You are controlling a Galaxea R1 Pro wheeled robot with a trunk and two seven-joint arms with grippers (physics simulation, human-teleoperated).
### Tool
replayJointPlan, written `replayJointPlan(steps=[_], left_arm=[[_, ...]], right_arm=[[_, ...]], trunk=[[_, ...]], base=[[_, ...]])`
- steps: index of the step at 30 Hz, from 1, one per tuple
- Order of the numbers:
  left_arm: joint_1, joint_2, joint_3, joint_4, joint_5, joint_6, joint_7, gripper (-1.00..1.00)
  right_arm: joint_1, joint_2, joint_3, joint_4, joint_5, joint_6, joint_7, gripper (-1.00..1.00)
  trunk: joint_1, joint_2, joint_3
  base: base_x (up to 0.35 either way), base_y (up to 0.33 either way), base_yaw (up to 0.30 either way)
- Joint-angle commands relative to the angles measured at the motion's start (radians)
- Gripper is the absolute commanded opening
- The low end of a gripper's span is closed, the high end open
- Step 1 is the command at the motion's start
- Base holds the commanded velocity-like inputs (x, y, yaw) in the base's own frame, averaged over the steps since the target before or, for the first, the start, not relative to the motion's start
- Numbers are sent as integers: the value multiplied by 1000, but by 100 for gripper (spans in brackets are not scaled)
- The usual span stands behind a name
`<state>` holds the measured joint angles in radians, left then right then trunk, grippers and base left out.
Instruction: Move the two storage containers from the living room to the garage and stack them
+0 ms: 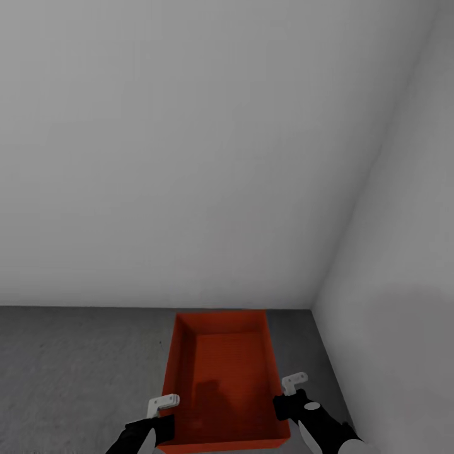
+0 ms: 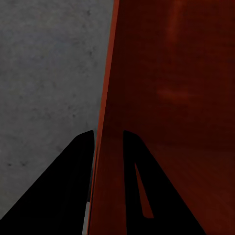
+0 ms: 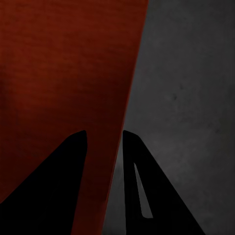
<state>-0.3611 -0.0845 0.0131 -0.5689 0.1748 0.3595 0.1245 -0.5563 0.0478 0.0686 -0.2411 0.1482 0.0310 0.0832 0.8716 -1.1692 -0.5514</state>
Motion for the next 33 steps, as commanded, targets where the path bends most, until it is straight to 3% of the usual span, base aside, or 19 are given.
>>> replayJointPlan(steps=[1, 33], left_arm=[[1, -1, -8, 1, 17, 6, 11, -100], [1, -1, -8, 1, 17, 6, 10, -100]], right_arm=[[-1, 44, 9, -16, -1, 3, 24, -100], [-1, 44, 8, -16, 2, 3, 22, -100]], trunk=[[4, -8, -6], [127, -232, -158]], base=[[0, 0, 0], [0, 0, 0]])
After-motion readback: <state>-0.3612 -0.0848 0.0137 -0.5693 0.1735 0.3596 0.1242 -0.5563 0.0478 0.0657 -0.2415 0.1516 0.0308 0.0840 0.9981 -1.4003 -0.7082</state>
